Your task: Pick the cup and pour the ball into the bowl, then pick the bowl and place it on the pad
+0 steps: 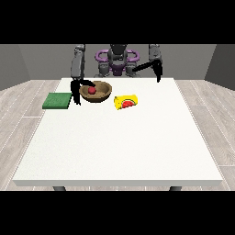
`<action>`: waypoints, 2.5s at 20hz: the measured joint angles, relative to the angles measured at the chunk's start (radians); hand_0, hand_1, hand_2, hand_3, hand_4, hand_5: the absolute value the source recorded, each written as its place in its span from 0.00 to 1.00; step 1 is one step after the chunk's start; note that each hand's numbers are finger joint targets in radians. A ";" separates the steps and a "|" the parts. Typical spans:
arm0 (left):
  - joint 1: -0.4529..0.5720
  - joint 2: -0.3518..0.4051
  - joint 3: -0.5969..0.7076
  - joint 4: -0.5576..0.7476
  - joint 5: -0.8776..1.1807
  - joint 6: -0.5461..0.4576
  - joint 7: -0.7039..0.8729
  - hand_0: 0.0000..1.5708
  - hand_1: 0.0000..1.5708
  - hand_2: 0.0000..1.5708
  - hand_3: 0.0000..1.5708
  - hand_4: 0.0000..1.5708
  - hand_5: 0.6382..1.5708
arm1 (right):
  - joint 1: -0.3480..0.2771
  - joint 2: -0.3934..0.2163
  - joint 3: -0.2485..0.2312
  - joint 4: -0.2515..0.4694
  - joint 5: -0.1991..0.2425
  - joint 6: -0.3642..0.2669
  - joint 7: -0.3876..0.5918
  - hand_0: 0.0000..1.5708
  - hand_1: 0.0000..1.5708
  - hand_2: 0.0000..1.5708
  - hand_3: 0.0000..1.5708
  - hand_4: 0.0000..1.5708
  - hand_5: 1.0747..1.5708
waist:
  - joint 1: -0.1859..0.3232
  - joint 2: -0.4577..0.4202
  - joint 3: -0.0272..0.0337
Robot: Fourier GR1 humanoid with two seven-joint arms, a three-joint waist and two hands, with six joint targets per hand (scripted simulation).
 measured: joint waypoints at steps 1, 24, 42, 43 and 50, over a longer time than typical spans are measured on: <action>0.002 0.010 0.011 0.009 0.007 -0.006 0.006 0.00 0.00 0.00 0.00 0.00 0.99 | 0.000 0.021 0.012 -0.003 0.003 -0.009 0.013 0.00 0.00 0.00 0.00 0.24 0.96 | -0.011 -0.015 0.0039; 0.088 0.107 0.115 0.073 0.091 -0.060 -0.049 0.00 0.00 0.00 0.00 0.00 1.00 | -0.070 0.010 0.131 -0.021 0.138 -0.282 0.396 1.00 1.00 1.00 1.00 0.67 0.96 | -0.082 -0.117 0.0145; 0.102 0.084 0.100 0.065 0.083 0.011 -0.163 0.00 0.00 0.00 0.00 0.00 0.99 | -0.122 -0.315 -0.070 -0.029 -0.046 0.001 0.490 1.00 1.00 1.00 1.00 0.68 0.98 | -0.094 0.017 0.0183; 0.092 0.076 0.088 0.052 0.074 0.018 -0.163 0.00 0.00 0.00 0.00 0.00 0.99 | -0.132 -0.337 -0.091 -0.010 -0.060 0.014 0.480 1.00 1.00 1.00 1.00 0.67 0.98 | -0.084 0.039 0.0185; 0.022 0.043 0.032 -0.073 0.029 0.074 -0.146 0.00 0.00 0.00 0.00 0.00 0.99 | -0.164 -0.460 -0.175 0.113 -0.092 0.103 0.338 1.00 1.00 1.00 0.50 0.65 0.99 | -0.038 0.218 0.0199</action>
